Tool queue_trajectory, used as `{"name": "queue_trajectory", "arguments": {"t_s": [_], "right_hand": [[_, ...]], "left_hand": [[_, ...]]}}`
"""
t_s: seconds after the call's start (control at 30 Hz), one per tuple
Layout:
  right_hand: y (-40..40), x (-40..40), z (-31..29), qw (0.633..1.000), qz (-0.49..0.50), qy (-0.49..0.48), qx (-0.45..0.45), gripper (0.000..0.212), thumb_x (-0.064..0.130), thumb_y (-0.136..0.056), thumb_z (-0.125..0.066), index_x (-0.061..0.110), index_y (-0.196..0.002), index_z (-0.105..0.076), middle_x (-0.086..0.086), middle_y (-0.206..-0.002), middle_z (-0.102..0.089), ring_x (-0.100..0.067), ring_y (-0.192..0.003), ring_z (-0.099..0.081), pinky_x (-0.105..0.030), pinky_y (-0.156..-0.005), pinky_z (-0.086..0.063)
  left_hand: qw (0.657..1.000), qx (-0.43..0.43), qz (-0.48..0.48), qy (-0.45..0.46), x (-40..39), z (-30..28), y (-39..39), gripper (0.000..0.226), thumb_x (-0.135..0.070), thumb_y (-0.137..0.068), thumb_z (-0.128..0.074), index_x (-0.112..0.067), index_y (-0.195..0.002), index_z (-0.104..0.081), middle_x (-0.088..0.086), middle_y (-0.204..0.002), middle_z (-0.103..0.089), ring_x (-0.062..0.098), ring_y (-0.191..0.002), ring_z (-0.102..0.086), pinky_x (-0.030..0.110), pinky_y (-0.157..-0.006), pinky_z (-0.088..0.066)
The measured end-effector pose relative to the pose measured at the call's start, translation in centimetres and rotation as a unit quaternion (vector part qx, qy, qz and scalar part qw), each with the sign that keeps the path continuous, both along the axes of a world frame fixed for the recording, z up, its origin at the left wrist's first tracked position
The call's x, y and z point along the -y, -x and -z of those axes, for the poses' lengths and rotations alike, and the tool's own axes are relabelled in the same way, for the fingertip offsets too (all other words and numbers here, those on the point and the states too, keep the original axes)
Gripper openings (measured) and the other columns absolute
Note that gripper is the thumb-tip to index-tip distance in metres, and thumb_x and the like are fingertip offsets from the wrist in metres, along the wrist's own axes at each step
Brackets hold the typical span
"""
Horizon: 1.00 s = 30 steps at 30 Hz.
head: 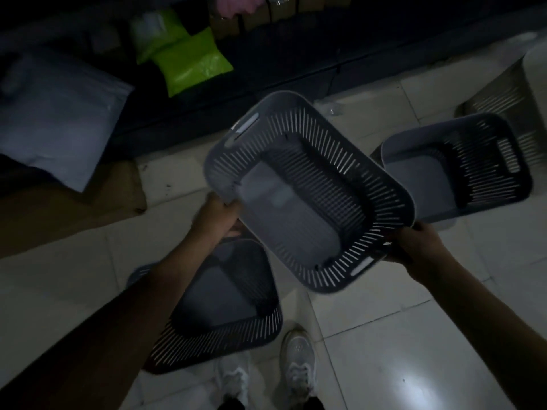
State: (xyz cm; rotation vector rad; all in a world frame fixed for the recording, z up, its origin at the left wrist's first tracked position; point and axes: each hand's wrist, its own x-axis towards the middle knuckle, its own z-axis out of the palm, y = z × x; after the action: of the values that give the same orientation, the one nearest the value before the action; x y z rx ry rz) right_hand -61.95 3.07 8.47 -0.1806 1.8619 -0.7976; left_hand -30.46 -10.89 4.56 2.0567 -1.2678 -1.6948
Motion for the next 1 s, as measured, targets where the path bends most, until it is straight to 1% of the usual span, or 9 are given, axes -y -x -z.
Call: {"name": "queue_trajectory", "arguments": {"t_s": [0.13, 0.23, 0.4, 0.47, 0.53, 0.67, 0.77, 0.87, 1.0], "right_hand": [[1.0, 0.5, -6.6, 0.996, -0.08, 0.023, 0.006, 0.027, -0.004, -0.092, -0.054, -0.01, -0.118, -0.058, -0.032, -0.109, -0.066, -0.046, -0.087, -0.067, -0.048, -0.067, -0.063], [0.5, 0.8, -10.1, 0.991, -0.127, 0.029, 0.013, 0.029, -0.006, -0.091, -0.054, -0.007, -0.119, -0.059, -0.032, -0.111, -0.066, -0.049, -0.096, -0.067, -0.053, -0.076, -0.059], [-3.0, 0.6, -13.4, 0.977, -0.212, 0.017, 0.002, 0.027, -0.006, -0.085, -0.061, -0.002, -0.112, -0.062, -0.028, -0.101, -0.071, -0.044, -0.085, -0.071, -0.043, -0.059, -0.06], [-5.0, 0.2, -14.3, 0.971, -0.237, 0.007, -0.013, 0.025, -0.008, -0.085, -0.061, 0.002, -0.108, -0.063, -0.025, -0.096, -0.072, -0.042, -0.082, -0.072, -0.046, -0.063, -0.06], [-7.3, -0.2, -15.2, 0.964, -0.265, 0.005, -0.014, 0.022, -0.006, -0.088, -0.058, 0.007, -0.105, -0.063, -0.02, -0.092, -0.073, -0.039, -0.083, -0.072, -0.046, -0.065, -0.06], [-12.5, -1.9, -15.5, 0.953, -0.301, 0.026, -0.002, 0.023, -0.001, -0.092, -0.056, 0.012, -0.11, -0.063, -0.014, -0.099, -0.071, -0.032, -0.09, -0.071, -0.037, -0.063, -0.057], [-16.7, -3.2, -14.7, 0.955, -0.283, 0.053, -0.07, 0.022, -0.006, -0.089, -0.06, 0.011, -0.103, -0.064, -0.007, -0.09, -0.068, -0.025, -0.083, -0.066, -0.029, -0.062, -0.051], [-19.9, -4.4, -13.9, 0.945, -0.278, 0.1, -0.139, 0.031, -0.008, -0.086, -0.063, 0.02, -0.1, -0.067, -0.004, -0.096, -0.071, -0.015, -0.084, -0.065, -0.033, -0.074, -0.051], [-22.7, -6.6, -13.1, 0.921, -0.33, 0.102, -0.18, 0.06, -0.008, -0.086, -0.057, 0.029, -0.133, -0.058, -0.005, -0.11, -0.07, -0.024, -0.098, -0.067, -0.049, -0.084, -0.058]], "left_hand": [[0.99, 0.05, -0.08, 0.103, 1.7, -6.9, -4.2, 0.049, -0.049, -0.083, -0.062, -0.014, -0.117, -0.052, 0.01, -0.113, -0.066, 0.024, -0.091, -0.068, 0.04, -0.067, -0.062], [0.972, 0.128, 0.014, 0.198, 1.9, -11.9, -7.5, 0.057, -0.056, -0.083, -0.054, -0.013, -0.121, -0.052, 0.007, -0.109, -0.067, 0.023, -0.09, -0.066, 0.04, -0.077, -0.058], [0.927, 0.211, 0.125, 0.283, -1.9, -16.1, -12.1, 0.043, -0.038, -0.097, -0.049, -0.012, -0.131, -0.049, 0.014, -0.11, -0.067, 0.032, -0.092, -0.063, 0.038, -0.077, -0.054], [0.927, 0.21, 0.142, 0.277, -4.3, -16.8, -14.3, 0.041, -0.039, -0.101, -0.04, -0.007, -0.123, -0.054, 0.017, -0.107, -0.066, 0.032, -0.095, -0.062, 0.042, -0.083, -0.053], [0.94, 0.206, 0.135, 0.237, -7.1, -16.8, -16.8, 0.054, -0.047, -0.101, -0.03, -0.004, -0.11, -0.06, 0.02, -0.101, -0.068, 0.029, -0.093, -0.063, 0.036, -0.086, -0.05], [0.947, 0.256, 0.075, 0.182, -13.3, -16.2, -22.1, 0.062, -0.064, -0.096, -0.018, -0.017, -0.113, -0.055, 0.016, -0.098, -0.067, 0.02, -0.074, -0.053, 0.031, -0.069, -0.042], [0.945, 0.27, 0.041, 0.179, -16.7, -16.1, -25.6, 0.052, -0.059, -0.098, -0.022, -0.018, -0.108, -0.052, 0.014, -0.095, -0.066, 0.025, -0.074, -0.058, 0.034, -0.068, -0.047], [0.943, 0.268, 0.028, 0.194, -18.9, -15.8, -28.2, 0.043, -0.049, -0.101, -0.029, -0.014, -0.109, -0.053, 0.02, -0.096, -0.067, 0.032, -0.079, -0.064, 0.041, -0.072, -0.054], [0.952, 0.234, 0.008, 0.196, -21.0, -15.7, -31.3, 0.042, -0.053, -0.098, -0.033, -0.017, -0.096, -0.055, 0.014, -0.088, -0.068, 0.032, -0.077, -0.067, 0.043, -0.071, -0.057]]}}
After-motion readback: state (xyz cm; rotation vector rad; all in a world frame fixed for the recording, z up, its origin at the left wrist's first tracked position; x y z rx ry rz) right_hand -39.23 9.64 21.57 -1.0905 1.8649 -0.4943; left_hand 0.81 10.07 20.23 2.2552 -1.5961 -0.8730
